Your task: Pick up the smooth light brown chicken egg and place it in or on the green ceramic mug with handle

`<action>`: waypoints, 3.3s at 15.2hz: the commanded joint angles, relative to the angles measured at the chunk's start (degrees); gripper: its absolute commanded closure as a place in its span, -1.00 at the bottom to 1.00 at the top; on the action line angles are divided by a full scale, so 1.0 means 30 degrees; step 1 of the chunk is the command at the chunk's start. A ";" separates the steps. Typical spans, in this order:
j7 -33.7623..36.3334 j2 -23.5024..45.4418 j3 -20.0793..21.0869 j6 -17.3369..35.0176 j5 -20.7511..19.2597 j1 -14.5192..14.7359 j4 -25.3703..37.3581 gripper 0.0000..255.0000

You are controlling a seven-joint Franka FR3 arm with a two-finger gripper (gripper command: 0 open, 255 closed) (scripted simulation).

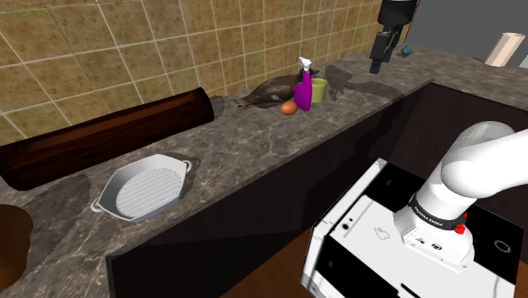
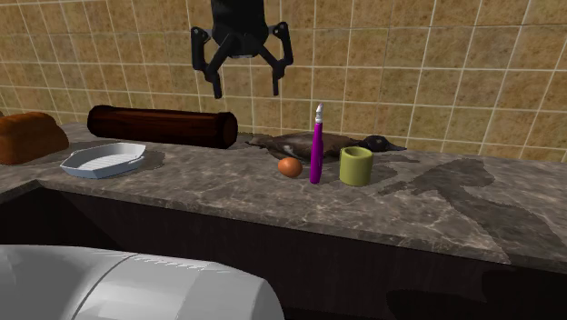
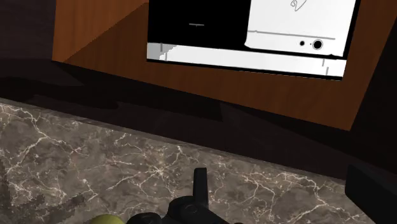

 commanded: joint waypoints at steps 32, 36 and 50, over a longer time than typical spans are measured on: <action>-1.2493 1.7765 -0.2603 1.8297 -0.2911 0.2039 0.3757 -1.00; -1.2984 1.9080 -0.2512 1.9135 -0.2884 0.1960 0.4441 -1.00; -1.3018 2.0244 -0.2555 2.0202 -0.2828 0.1788 0.4558 1.00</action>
